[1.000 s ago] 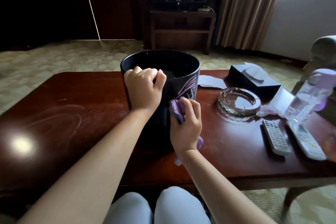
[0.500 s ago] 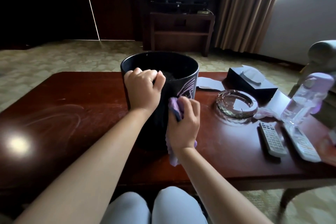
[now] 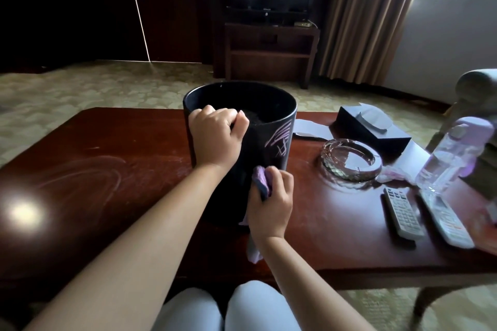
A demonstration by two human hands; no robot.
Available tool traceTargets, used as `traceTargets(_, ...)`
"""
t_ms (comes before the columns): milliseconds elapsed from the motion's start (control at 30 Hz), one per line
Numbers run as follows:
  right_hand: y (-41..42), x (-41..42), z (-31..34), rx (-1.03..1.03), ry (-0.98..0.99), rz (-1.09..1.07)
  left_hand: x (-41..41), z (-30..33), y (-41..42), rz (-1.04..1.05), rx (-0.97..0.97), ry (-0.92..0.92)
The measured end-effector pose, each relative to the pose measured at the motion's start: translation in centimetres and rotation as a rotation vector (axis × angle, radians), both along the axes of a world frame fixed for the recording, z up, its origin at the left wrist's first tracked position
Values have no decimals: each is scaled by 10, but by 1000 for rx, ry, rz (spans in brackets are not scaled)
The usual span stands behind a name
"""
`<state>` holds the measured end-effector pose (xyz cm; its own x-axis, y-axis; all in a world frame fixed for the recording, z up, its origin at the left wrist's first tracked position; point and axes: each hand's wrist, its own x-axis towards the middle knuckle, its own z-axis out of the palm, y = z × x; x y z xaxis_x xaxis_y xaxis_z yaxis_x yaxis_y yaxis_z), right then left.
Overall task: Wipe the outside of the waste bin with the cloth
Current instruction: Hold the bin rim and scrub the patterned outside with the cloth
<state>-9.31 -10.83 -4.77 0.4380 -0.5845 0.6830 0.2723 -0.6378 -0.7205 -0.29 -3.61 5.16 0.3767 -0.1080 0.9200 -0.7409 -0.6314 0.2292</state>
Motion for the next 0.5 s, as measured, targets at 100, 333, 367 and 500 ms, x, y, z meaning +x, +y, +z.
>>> traceTargets(100,-8,2,-2,31,-13,3,0,-1,-2,13,-9,-16)
traceTargets(333,-20,-13,-32,288,136,92,1,-1,-2,7,-21,-4)
traceTargets(367,-24,-11,-33,394,143,91,1,-2,-3,6,-25,-2)
traceTargets(500,-36,-1,7,473,59,157,2,-1,-3,14,-14,-4)
